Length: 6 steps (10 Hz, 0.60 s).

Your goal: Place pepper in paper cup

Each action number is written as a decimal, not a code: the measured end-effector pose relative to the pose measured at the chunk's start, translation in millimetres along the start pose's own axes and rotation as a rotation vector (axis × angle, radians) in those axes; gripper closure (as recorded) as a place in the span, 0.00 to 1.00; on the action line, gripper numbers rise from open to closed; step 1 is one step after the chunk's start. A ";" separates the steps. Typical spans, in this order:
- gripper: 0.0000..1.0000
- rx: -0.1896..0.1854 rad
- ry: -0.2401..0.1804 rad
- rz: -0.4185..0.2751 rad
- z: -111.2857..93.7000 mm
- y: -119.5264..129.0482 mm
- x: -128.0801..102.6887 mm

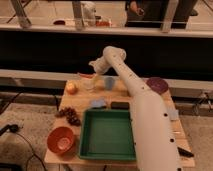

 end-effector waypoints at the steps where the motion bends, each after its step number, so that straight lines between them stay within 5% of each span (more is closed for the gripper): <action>1: 0.26 -0.001 0.001 -0.002 -1.8 0.9 3.3; 3: 0.20 -0.002 0.011 0.000 -8.8 2.8 15.3; 6: 0.27 -0.012 0.009 -0.003 -7.3 5.0 12.6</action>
